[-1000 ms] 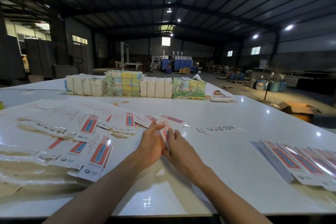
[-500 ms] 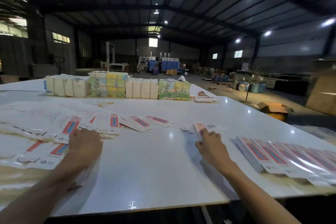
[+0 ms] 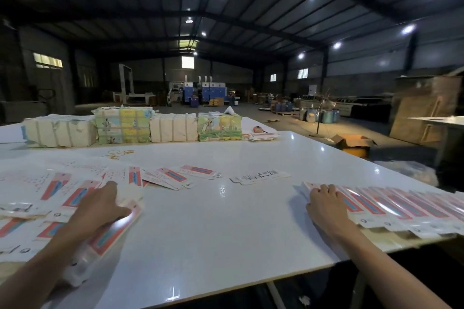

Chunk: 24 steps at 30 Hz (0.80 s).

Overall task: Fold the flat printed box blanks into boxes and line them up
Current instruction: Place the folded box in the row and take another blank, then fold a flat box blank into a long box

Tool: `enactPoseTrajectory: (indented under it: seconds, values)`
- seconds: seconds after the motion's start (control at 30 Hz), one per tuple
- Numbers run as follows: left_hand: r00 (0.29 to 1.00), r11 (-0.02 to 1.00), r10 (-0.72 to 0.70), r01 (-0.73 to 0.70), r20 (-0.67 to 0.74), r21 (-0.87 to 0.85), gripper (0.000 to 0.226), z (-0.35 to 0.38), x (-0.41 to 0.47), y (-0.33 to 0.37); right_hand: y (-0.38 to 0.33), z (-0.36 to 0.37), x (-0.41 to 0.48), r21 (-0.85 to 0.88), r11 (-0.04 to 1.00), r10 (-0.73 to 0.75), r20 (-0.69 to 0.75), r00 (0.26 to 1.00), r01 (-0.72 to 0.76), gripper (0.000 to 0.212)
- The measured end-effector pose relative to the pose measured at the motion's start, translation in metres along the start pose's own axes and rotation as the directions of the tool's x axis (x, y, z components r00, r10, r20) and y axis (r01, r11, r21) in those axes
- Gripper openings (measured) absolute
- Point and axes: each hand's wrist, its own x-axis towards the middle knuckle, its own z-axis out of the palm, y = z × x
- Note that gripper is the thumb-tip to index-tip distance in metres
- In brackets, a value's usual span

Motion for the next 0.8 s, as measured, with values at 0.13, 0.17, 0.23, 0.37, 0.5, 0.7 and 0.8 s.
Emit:
enactPoseTrajectory:
  seconds: [0.13, 0.17, 0.23, 0.37, 0.5, 0.7, 0.8]
  values:
    - [0.996, 0.948, 0.005, 0.024, 0.089, -0.317, 0.056, 0.005, 0.009, 0.027, -0.012, -0.011, 0.004, -0.001, 1.000, 0.008, -0.053, 0.999, -0.008, 0.037]
    - [0.995, 0.903, 0.014, 0.028, 0.094, -0.428, 0.045, 0.009, 0.011, 0.035, -0.022, -0.016, 0.007, 0.042, 0.999, -0.019, -0.077, 0.997, 0.022, 0.036]
    - [0.989, 0.794, 0.055, 0.041, 0.139, -0.607, 0.030, 0.017, 0.010, 0.055, -0.051, -0.028, 0.011, 0.223, 0.966, -0.103, -0.129, 0.986, 0.130, 0.034]
    - [0.970, 0.625, 0.126, 0.087, 0.210, -0.776, 0.023, 0.027, 0.008, 0.091, -0.127, -0.049, 0.013, 0.781, 0.552, -0.244, -0.183, 0.952, 0.292, 0.042]
    - [0.953, 0.494, 0.174, 0.134, 0.249, -0.859, 0.027, 0.040, 0.006, 0.112, -0.194, -0.058, 0.014, 0.946, 0.189, -0.442, -0.156, 0.883, 0.262, 0.049]
    - [0.925, 0.005, 0.256, 0.289, 0.280, -0.957, 0.046, 0.063, -0.014, 0.122, -0.225, -0.022, 0.000, 0.985, 0.006, -0.462, -0.149, 0.874, 0.171, 0.026]
    - [0.924, -0.095, 0.293, 0.282, 0.244, -0.955, 0.053, 0.068, -0.023, 0.125, -0.222, -0.016, 0.007, 0.994, -0.095, -0.499, -0.094, 0.862, 0.053, 0.025]
